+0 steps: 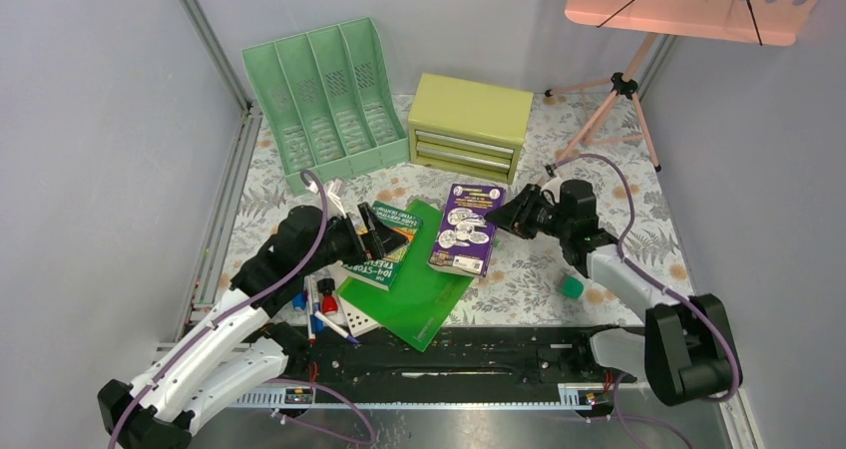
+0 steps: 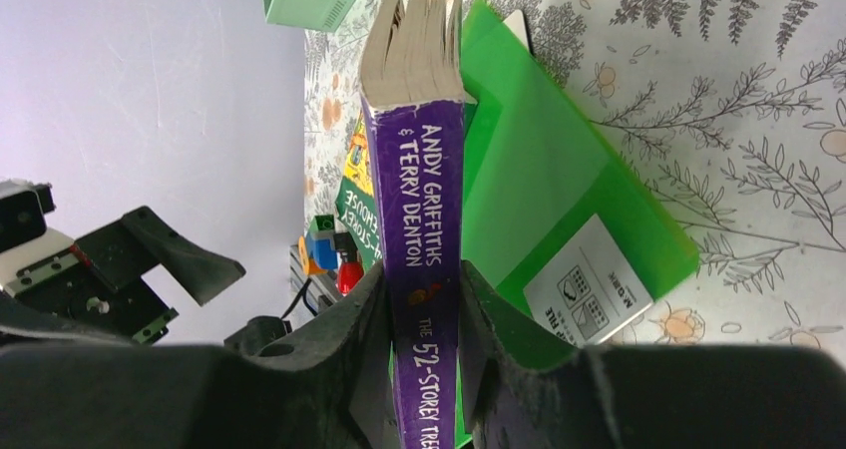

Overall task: Organize the desk
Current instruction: Pick up the book from the center of the board.

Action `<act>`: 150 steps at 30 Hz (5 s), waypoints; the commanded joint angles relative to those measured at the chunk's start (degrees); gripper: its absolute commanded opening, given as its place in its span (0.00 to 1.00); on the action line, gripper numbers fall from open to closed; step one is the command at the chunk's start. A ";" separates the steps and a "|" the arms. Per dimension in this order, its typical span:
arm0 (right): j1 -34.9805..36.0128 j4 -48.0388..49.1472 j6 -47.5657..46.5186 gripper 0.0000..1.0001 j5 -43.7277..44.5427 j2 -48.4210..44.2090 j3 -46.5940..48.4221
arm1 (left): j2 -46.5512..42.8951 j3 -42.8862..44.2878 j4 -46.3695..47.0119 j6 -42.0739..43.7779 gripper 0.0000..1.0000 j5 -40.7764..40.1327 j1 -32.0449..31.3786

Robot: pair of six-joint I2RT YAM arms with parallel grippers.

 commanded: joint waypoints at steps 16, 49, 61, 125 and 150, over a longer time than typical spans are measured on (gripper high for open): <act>0.32 -14.90 -3.75 0.00 -13.94 -30.94 -6.24 | 8.16 2.16 0.64 4.70 0.98 9.94 -0.51; 0.32 15.88 25.94 0.00 -21.70 -41.91 -17.12 | 16.84 -6.38 28.29 -4.08 0.97 12.40 -13.15; 0.34 20.22 27.27 0.00 -21.51 -41.16 -16.74 | 16.15 -8.50 42.17 -9.16 0.96 22.67 -13.33; 10.16 14.11 21.30 0.96 -17.09 -41.04 -16.10 | -4.32 0.31 26.25 -6.56 0.00 4.50 -15.83; 22.84 12.90 17.63 0.00 -11.35 -34.30 -9.71 | -7.48 4.78 7.25 0.07 0.73 -8.97 -15.90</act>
